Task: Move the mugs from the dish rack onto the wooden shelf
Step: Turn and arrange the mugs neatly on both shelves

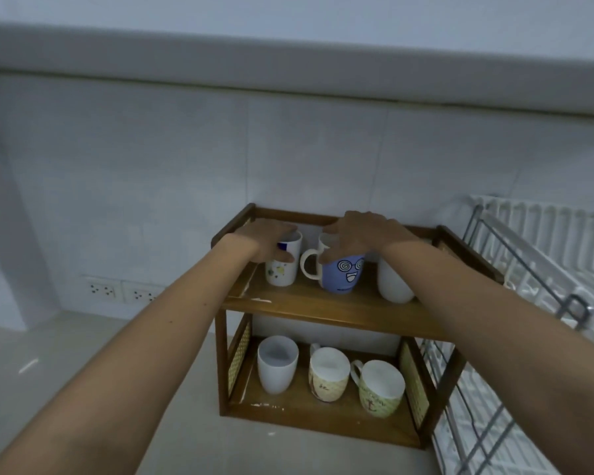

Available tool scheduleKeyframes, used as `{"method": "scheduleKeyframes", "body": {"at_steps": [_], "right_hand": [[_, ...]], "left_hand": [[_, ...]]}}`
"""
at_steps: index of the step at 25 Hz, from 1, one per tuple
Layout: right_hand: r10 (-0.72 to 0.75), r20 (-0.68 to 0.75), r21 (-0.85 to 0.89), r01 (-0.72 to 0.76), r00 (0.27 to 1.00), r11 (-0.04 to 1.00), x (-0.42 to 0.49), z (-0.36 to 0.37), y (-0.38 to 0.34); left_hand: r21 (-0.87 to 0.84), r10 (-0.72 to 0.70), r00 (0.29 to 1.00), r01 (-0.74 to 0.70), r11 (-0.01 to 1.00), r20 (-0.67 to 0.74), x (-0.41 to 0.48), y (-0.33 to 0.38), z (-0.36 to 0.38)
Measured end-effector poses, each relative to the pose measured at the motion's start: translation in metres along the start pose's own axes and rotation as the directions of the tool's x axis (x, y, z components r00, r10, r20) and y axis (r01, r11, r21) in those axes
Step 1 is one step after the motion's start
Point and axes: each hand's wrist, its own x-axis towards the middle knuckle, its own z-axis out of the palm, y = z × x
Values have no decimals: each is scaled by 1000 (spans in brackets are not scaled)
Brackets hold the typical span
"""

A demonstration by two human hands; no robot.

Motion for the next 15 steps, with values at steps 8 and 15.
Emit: {"method": "scheduleKeyframes", "body": {"at_steps": [8,15], "right_hand": [[101,-51,-111,-106,994,988,-11,4,-3],[104,155,192,-133,982,972,-27,-23,63]], "left_hand": [[28,-22,1000,22,999,12,2,0,0],[185,19,999,-13,983,-28,6,29,-1]]}}
